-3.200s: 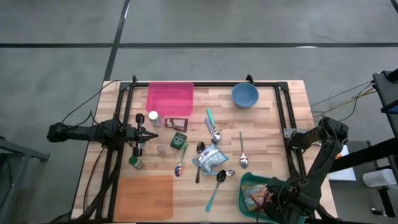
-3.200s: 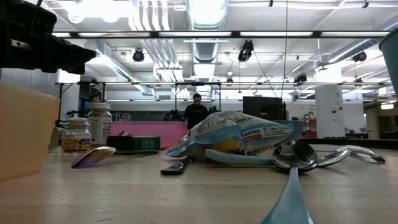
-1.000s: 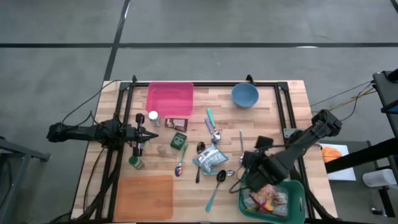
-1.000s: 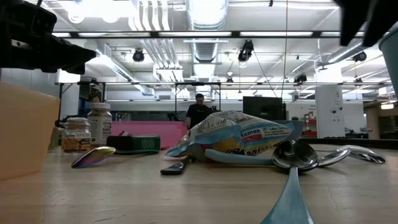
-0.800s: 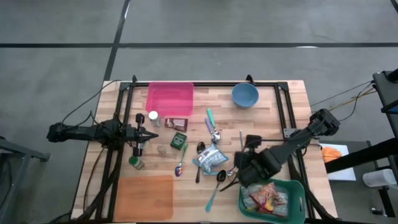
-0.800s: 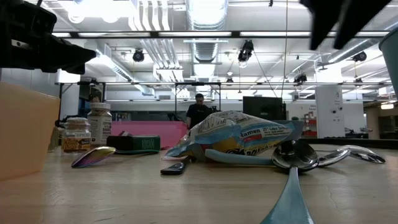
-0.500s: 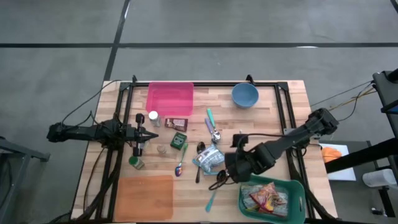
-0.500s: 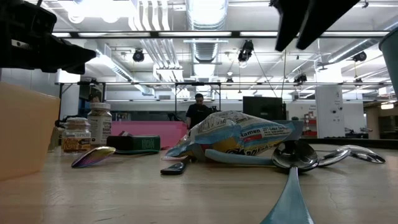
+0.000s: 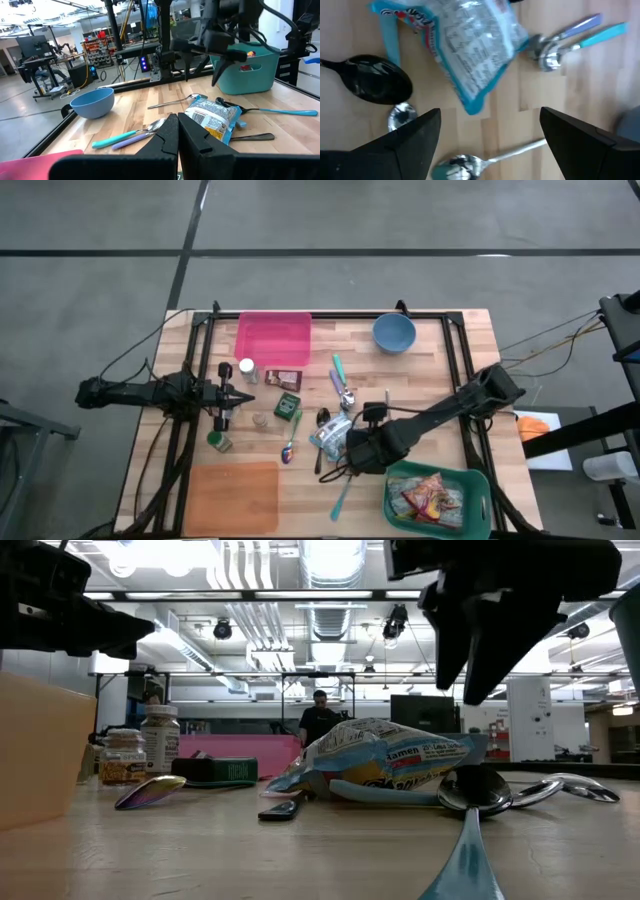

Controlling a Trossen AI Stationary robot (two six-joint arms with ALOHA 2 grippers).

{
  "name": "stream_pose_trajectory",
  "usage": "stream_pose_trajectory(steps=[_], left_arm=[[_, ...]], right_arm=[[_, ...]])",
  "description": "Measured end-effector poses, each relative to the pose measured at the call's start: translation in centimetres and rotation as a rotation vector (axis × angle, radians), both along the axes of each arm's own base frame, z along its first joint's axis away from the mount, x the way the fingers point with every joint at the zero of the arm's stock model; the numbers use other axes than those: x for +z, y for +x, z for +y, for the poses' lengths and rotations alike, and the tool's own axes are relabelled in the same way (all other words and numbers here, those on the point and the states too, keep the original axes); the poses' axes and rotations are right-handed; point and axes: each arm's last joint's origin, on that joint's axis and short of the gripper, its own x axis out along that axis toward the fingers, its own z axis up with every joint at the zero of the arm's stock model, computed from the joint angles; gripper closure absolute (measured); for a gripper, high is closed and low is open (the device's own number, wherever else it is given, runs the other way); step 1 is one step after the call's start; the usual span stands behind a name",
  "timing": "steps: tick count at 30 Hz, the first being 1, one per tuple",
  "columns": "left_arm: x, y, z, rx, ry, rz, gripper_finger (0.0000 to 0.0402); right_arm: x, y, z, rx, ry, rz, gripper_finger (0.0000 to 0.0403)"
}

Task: Pick & Place Food Item
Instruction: Put the blue noodle pack into the green bin

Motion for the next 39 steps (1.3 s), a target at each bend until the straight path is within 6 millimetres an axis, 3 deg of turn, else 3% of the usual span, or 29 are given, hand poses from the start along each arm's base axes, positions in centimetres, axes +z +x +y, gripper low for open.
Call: stream_pose_trajectory(steps=[15,39], left_arm=[[0.0,0.0,0.0,0.0,0.0,0.0,0.0401],[0.0,0.0,0.0,0.0,0.0,0.0,0.0401]], right_arm=[[-2.5,2.8,1.4,-0.042,0.021,0.137,0.0066],[-4.4,4.0,-2.1,-0.062,0.089,0.172,0.0066]])
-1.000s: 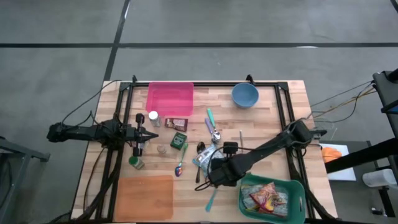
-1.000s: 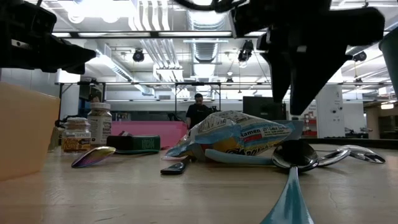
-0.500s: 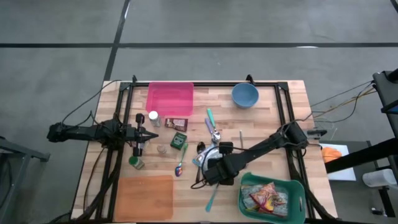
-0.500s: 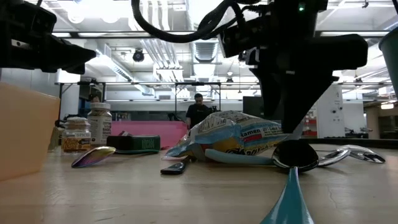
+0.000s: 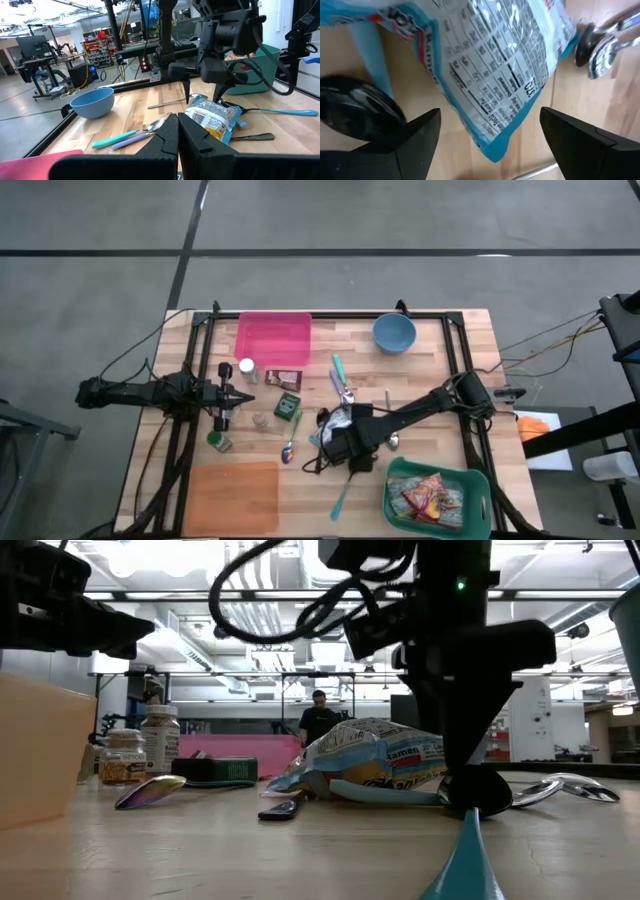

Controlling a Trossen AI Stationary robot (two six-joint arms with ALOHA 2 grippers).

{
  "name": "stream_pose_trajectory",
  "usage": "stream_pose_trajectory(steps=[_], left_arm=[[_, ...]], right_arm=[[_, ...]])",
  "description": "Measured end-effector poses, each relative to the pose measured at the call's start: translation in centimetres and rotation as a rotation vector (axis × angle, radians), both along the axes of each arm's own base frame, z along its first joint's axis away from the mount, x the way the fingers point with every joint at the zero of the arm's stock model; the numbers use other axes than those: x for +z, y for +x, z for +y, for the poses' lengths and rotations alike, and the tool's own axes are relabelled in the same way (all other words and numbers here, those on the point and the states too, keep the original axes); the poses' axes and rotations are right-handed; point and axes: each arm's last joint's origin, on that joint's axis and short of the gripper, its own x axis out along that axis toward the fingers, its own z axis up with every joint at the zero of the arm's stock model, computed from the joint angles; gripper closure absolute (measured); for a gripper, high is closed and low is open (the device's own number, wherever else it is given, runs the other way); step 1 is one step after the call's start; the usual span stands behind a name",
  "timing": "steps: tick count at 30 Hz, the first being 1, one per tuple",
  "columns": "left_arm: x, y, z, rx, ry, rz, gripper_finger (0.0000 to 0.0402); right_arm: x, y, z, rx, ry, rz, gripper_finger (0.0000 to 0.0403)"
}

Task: Pick & Place Food Item
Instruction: Put the blue noodle pack into the green bin

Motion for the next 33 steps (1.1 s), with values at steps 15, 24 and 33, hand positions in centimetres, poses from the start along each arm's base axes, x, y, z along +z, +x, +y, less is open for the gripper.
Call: stream_pose_trajectory(steps=[15,24,33], left_arm=[[0.0,0.0,0.0,0.0,0.0,0.0,0.0401],[0.0,0.0,0.0,0.0,0.0,0.0,0.0401],[0.0,0.0,0.0,0.0,0.0,0.0,0.0401]], right_arm=[[-1.3,0.0,-0.9,0.014,-0.007,-0.001,0.0067],[-1.3,0.0,-0.9,0.017,-0.009,-0.006,0.0067],[-1.3,0.0,-1.0,0.016,-0.008,-0.007,0.0067]])
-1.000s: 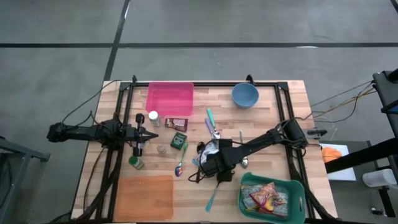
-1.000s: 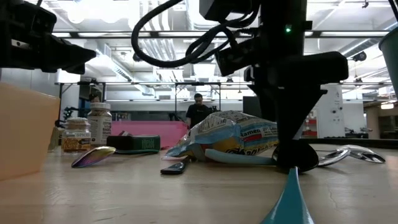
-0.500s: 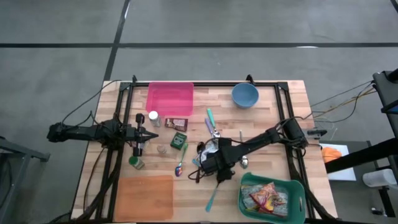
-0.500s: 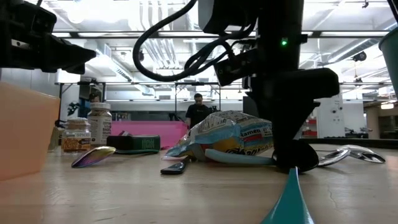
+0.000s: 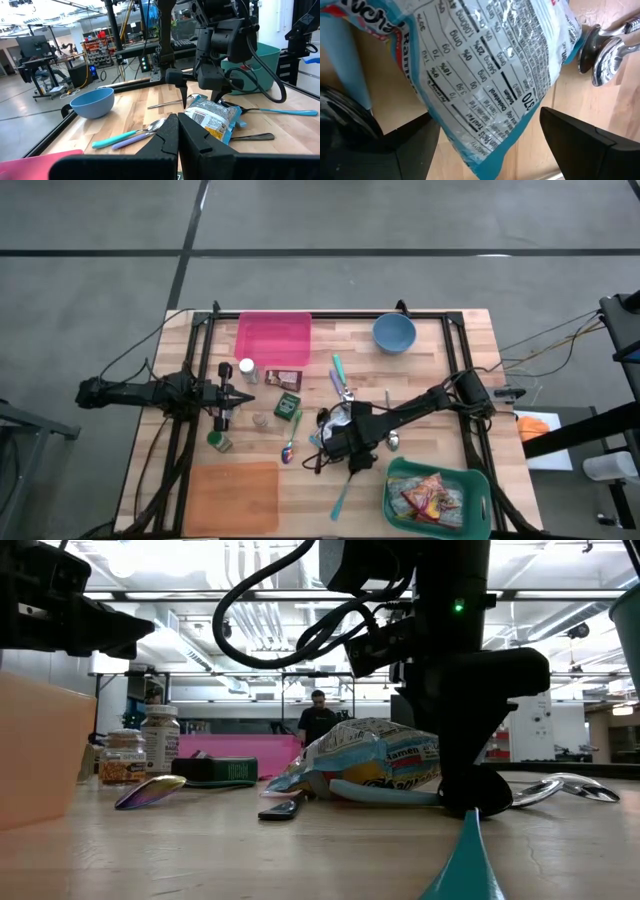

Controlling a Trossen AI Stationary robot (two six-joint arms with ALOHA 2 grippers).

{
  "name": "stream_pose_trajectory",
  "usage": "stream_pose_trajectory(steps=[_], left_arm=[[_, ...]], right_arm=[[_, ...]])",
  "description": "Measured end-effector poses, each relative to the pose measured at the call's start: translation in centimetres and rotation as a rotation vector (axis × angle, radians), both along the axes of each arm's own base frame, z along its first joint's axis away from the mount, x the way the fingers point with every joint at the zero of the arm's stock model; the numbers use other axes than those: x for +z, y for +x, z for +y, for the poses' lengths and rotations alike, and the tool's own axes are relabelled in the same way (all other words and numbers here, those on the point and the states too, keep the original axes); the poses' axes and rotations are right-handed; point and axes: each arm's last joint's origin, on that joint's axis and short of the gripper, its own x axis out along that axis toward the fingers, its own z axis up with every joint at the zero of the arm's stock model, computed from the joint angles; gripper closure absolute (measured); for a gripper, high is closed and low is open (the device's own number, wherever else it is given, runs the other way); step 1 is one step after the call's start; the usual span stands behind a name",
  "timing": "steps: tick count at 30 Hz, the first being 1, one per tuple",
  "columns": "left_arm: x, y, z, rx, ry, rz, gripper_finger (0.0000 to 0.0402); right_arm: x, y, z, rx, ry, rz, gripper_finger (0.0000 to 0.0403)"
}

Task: Pick & Place Food Item
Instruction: Put the blue noodle pack into the green bin

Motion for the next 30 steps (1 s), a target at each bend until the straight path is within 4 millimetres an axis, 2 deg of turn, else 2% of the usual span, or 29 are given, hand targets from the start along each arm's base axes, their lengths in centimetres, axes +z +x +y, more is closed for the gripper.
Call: stream_pose_trajectory(steps=[5,13,30], left_arm=[[0.0,0.0,0.0,0.0,0.0,0.0,0.0401],[0.0,0.0,0.0,0.0,0.0,0.0,0.0401],[0.0,0.0,0.0,0.0,0.0,0.0,0.0401]], right_arm=[[0.04,-0.01,0.0,0.0,0.0,-0.001,0.0089],[0.04,-0.01,-0.01,0.0,0.0,0.0,0.0184],[0.04,-0.02,-0.01,0.0,-0.001,0.0,0.0357]])
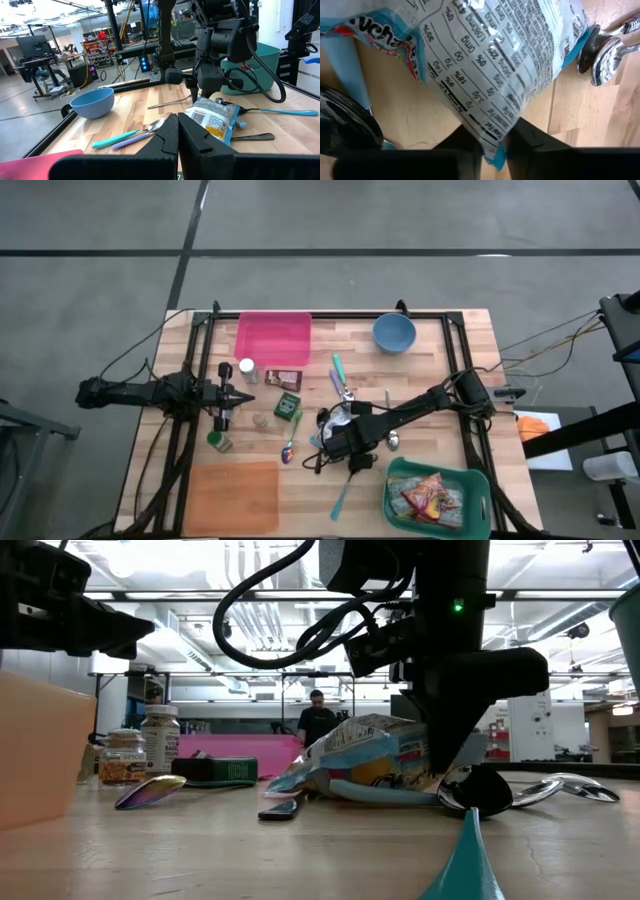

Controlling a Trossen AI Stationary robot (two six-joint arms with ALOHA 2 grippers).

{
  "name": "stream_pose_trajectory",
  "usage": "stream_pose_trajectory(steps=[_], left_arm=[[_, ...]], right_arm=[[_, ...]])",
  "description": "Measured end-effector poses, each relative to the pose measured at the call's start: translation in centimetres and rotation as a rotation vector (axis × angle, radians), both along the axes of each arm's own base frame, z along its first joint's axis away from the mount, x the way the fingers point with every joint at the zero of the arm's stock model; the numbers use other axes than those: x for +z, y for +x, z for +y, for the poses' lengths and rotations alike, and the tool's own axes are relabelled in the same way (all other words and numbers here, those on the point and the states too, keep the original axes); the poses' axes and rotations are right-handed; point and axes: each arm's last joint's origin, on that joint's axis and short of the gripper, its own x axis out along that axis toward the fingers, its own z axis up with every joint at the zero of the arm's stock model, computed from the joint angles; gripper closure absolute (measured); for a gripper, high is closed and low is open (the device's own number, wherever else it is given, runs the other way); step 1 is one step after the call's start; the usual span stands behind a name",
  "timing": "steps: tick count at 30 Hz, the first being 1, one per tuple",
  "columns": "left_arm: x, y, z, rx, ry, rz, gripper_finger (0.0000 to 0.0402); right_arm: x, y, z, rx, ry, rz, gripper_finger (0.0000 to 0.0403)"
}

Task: Pick & Place Food Item
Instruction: Put the blue noodle pack into the green bin

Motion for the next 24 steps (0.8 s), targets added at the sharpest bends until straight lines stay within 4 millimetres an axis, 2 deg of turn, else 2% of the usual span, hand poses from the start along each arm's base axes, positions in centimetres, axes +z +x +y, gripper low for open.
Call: stream_pose_trajectory(steps=[5,24], left_arm=[[0.0,0.0,0.0,0.0,0.0,0.0,0.0401],[0.0,0.0,0.0,0.0,0.0,0.0,0.0401]], right_arm=[[0.0,0.0,0.0,0.0,0.0,0.0,0.0391],[0.73,-0.11,-0.04,0.0,0.005,-0.019,0.0391]])
